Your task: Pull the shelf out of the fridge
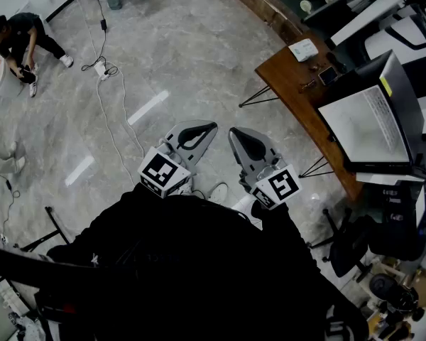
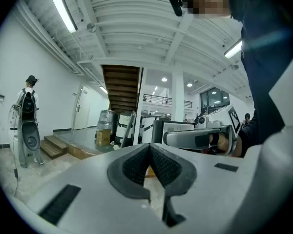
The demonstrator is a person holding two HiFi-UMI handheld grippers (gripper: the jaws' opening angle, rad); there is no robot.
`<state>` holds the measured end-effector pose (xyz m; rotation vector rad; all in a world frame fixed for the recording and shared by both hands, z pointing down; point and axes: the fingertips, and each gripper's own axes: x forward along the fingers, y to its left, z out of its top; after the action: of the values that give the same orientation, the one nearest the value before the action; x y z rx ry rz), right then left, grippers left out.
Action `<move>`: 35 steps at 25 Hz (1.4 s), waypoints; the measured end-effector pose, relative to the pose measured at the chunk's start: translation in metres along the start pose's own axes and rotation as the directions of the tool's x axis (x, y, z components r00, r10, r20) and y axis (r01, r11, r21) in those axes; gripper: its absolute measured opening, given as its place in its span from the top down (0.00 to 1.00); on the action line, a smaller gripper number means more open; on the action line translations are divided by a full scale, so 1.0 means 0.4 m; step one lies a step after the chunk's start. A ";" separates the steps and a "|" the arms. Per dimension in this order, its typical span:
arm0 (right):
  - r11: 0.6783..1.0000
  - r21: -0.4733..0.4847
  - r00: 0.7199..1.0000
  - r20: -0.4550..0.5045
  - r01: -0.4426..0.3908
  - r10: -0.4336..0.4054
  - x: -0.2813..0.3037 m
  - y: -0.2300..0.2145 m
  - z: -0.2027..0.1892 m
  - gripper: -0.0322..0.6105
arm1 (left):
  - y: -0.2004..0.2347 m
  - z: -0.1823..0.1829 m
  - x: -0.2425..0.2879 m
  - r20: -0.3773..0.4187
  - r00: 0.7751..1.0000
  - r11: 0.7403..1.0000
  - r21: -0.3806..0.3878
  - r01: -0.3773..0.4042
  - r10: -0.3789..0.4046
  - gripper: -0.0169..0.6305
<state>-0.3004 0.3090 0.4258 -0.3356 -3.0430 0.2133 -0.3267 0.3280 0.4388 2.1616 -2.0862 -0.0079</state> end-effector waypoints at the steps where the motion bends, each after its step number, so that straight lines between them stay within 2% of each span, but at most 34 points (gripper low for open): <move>1: 1.000 0.014 1.000 -0.008 0.008 -0.008 -0.004 -0.013 -0.018 0.95 | -0.001 -0.018 0.018 -0.006 1.000 1.000 -0.004 0.011 -0.011 0.97; 5: 0.997 0.057 0.998 -0.028 0.053 -0.051 -0.023 -0.047 -0.061 0.95 | -0.010 -0.053 0.069 -0.017 0.998 0.998 -0.019 0.058 -0.058 0.97; 10: 0.994 0.096 0.998 -0.025 0.059 -0.057 -0.004 -0.043 -0.070 0.95 | 0.006 -0.051 0.044 -0.025 0.998 0.998 -0.038 0.052 -0.053 0.97; 14: 0.994 0.090 0.998 -0.016 0.061 -0.060 0.014 -0.038 -0.067 0.95 | 0.024 -0.054 0.019 -0.030 0.999 0.998 -0.035 0.044 -0.045 0.97; 21: 0.979 0.140 0.988 0.039 0.145 -0.152 0.001 -0.009 0.003 0.95 | 0.029 0.017 -0.035 -0.031 0.996 0.996 -0.032 0.077 -0.078 0.97; 23: 0.973 0.144 0.980 0.051 0.183 -0.192 -0.021 -0.017 0.010 0.95 | 0.019 0.031 -0.016 -0.022 0.993 0.993 -0.023 0.113 -0.114 0.97; 29: 0.922 0.165 0.925 0.094 0.351 -0.368 -0.160 -0.079 0.017 0.95 | -0.073 0.049 0.102 -0.006 0.962 0.961 0.017 0.275 -0.275 0.97; 35: 0.803 0.229 0.798 0.140 0.550 -0.586 -0.404 -0.215 -0.001 0.95 | -0.242 0.036 0.301 -0.016 0.890 0.890 0.034 0.455 -0.455 0.97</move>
<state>-0.1613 0.1903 0.4294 0.6601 -3.1073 0.4945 -0.2272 0.2098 0.4254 2.6145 -1.5331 -0.0095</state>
